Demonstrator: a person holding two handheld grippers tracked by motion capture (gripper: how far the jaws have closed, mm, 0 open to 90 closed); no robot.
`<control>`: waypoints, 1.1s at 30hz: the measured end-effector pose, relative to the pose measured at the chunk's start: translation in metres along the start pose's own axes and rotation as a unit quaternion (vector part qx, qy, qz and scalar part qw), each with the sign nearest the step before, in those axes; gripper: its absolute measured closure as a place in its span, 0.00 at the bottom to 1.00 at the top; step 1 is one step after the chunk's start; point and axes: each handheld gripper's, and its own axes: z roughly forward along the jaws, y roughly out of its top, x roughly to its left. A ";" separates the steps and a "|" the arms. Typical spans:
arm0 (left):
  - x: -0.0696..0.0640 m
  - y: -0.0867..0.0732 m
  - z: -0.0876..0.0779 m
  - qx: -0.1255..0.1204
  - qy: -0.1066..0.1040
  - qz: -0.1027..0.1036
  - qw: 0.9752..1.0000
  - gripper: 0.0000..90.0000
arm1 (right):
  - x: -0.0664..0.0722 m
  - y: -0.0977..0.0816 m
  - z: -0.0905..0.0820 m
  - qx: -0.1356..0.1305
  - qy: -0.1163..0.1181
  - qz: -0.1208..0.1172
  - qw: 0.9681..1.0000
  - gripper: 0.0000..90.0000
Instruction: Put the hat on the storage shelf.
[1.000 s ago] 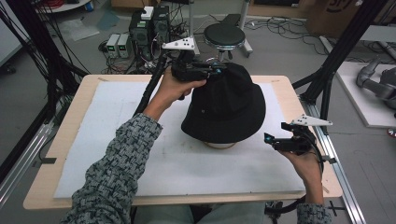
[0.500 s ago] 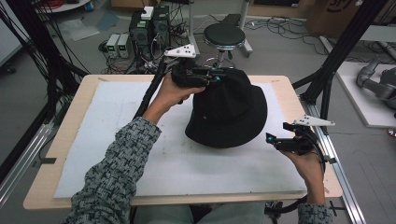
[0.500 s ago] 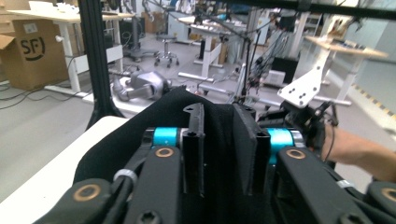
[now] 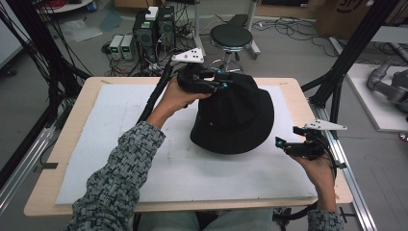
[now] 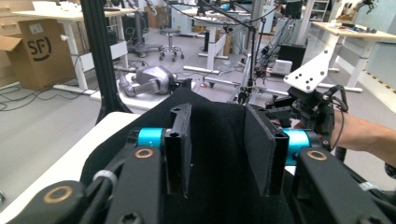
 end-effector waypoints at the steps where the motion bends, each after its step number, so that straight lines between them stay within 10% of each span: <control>1: 0.000 0.000 -0.001 -0.001 0.000 -0.001 1.000 0.66 | 0.000 0.000 0.000 0.000 0.000 0.000 1.000 0.12; 20: 0.003 -0.001 -0.043 -0.018 0.037 -0.007 0.999 0.56 | -0.001 0.001 0.002 -0.001 0.003 -0.001 1.000 0.12; 33: -0.007 -0.023 -0.111 -0.008 0.120 -0.008 0.993 0.52 | -0.003 0.004 0.007 0.002 0.014 -0.003 1.000 0.12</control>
